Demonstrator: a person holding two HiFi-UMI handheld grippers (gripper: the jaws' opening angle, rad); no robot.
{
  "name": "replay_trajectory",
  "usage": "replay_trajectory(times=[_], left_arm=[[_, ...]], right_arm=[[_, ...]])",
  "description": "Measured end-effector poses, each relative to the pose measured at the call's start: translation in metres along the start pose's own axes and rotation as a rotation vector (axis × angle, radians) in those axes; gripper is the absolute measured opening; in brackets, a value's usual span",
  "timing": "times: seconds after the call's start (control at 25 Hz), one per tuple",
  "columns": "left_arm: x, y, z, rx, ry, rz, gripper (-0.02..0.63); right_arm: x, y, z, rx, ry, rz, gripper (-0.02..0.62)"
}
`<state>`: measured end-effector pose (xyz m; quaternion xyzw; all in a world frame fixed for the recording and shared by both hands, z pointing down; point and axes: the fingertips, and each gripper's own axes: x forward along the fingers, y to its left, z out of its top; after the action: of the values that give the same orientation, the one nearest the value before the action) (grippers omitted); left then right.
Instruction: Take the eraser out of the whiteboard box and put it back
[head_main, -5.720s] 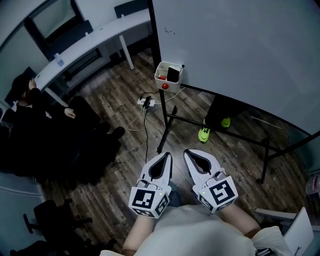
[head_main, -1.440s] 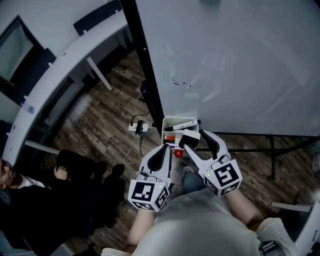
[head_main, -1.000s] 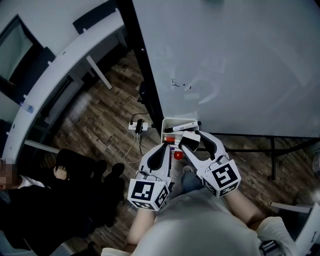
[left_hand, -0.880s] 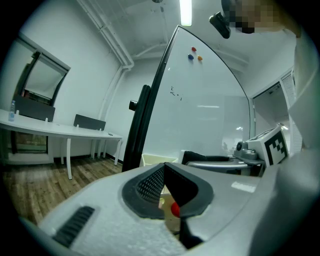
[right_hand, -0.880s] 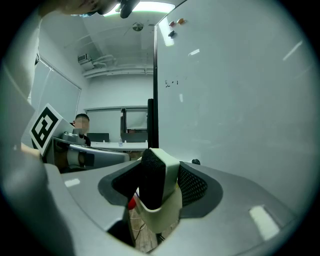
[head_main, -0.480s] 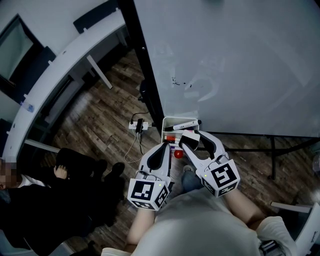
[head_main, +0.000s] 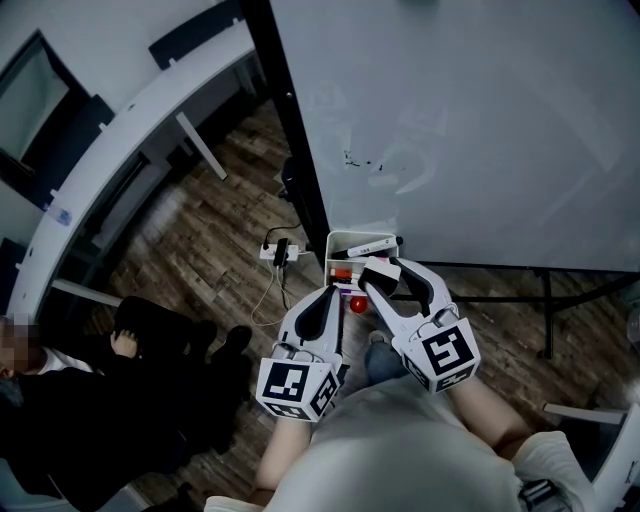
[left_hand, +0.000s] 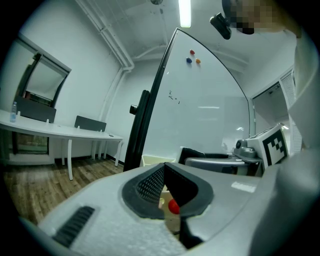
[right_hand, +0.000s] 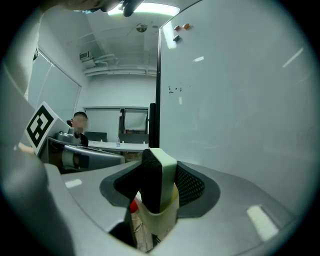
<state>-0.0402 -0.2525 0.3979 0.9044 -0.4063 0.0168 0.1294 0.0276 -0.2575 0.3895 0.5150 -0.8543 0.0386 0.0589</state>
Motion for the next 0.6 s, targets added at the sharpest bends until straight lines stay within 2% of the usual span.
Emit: replay_trajectory(times=[0.6], left_arm=[[-0.018, -0.012, 0.005, 0.005, -0.013, -0.01, 0.005]], right_arm=[[-0.023, 0.009, 0.035, -0.048, -0.084, -0.036, 0.199]])
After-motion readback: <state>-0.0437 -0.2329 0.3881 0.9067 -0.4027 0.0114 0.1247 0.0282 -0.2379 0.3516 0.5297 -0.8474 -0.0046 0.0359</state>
